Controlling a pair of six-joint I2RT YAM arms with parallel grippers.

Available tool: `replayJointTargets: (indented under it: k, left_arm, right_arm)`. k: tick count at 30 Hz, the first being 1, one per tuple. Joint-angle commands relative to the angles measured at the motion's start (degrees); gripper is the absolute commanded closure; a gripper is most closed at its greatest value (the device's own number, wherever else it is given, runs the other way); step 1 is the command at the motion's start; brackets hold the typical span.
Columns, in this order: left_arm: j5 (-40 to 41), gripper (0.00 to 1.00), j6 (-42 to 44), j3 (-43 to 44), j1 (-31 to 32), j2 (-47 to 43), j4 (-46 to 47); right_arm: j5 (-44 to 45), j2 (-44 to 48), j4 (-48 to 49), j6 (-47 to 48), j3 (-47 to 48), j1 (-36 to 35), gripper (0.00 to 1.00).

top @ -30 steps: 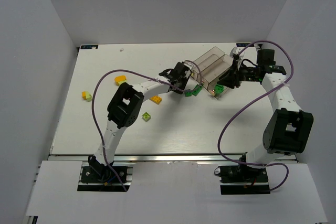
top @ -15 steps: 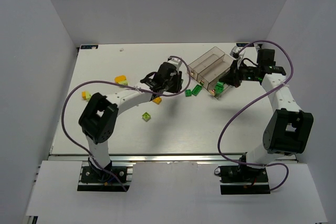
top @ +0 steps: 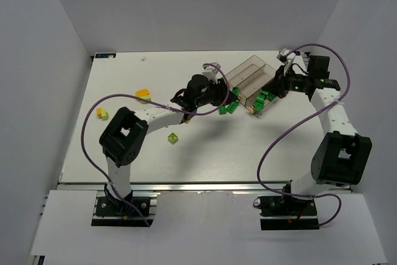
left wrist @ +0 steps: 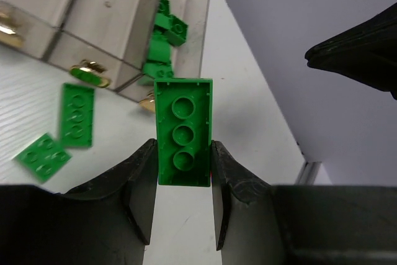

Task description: Sort the legos into containers by color

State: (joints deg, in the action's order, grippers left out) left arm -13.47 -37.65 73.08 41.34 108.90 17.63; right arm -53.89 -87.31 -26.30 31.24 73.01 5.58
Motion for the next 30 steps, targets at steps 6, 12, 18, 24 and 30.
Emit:
replayJointTargets:
  k: [6, 12, 18, 24, 30]
  left_arm:
    - [-5.68, 0.76, -9.18, 13.13, 3.39, 11.94, 9.08]
    - [-4.73, 0.75, -13.33, 18.67, 4.18, 18.97, 12.09]
    - [-1.47, 0.72, -13.59, 25.53, 4.80, 24.15, 9.01]
    - [2.57, 0.66, -13.77, 31.94, 5.50, 28.03, 4.44]
    - [6.08, 0.52, -13.15, 36.43, 6.20, 31.28, -0.21]
  right_arm:
    - [-0.43, 2.49, 6.44, -8.30, 1.43, 1.36, 1.00]
    - [-1.30, 2.32, 10.22, -13.13, 0.82, 2.06, 1.00]
    - [-2.27, 1.97, 12.59, -15.68, 0.29, 2.33, 1.00]
    - [-3.06, 1.70, 14.61, -17.79, -0.68, 2.50, 1.00]
    - [-3.24, 1.88, 15.67, -18.94, -1.12, 2.76, 1.00]
